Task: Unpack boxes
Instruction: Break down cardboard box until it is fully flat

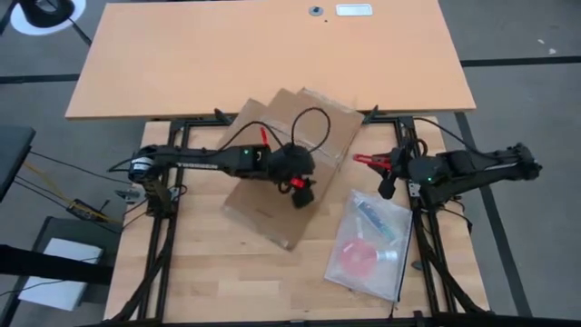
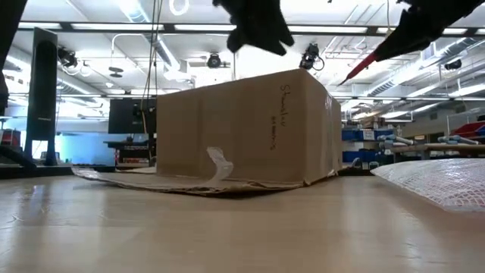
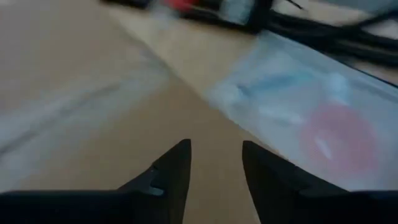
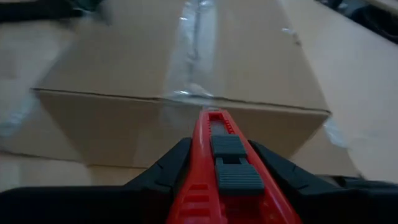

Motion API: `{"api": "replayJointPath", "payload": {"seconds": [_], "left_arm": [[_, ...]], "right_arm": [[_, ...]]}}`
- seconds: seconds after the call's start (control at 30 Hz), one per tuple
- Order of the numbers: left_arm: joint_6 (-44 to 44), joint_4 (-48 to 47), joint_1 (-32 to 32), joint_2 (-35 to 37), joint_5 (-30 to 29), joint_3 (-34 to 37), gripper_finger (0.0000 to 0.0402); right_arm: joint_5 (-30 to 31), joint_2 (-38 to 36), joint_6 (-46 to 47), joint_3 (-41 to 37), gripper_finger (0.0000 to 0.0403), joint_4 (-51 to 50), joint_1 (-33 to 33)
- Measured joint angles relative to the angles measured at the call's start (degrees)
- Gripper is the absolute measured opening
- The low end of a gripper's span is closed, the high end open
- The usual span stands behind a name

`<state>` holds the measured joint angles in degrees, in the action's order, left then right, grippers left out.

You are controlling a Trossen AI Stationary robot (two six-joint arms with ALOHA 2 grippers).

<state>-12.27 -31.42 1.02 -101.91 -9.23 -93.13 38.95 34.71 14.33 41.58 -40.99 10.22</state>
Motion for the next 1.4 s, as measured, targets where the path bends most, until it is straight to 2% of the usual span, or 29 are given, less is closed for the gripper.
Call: {"api": "replayJointPath", "payload": {"seconds": [0.2, 0.37, 0.57, 0.97, 1.17, 1.4], "left_arm": [[0.3, -9.4, -3.1, -0.2, 1.6, -1.0, 0.0156], [1.7, -10.7, -4.7, -0.2, 0.1, 0.9, 0.0156], [1.8, -10.2, -5.1, -0.2, -4.1, 1.5, 0.0156], [6.1, -5.5, -5.2, -3.4, -4.7, 1.4, 0.0156], [7.7, -2.9, -5.1, -4.5, -8.5, 1.4, 0.0156], [9.1, -0.8, -5.0, -6.2, -9.2, 1.2, 0.0156]], "right_arm": [[3.0, 0.3, -2.4, -1.0, 0.0133, 2.5, -1.9], [0.2, 0.5, -4.4, -4.2, 0.0133, 7.2, -2.9], [0.5, 1.0, -5.2, -4.9, 0.0133, 9.3, -3.0], [-1.0, 1.7, -6.0, -7.4, 0.0133, 10.4, -5.4], [-1.5, 1.5, -6.2, -7.7, 0.0133, 10.3, -5.1], [-3.9, 0.4, -6.2, -7.7, 0.0133, 9.9, -5.2]]}}
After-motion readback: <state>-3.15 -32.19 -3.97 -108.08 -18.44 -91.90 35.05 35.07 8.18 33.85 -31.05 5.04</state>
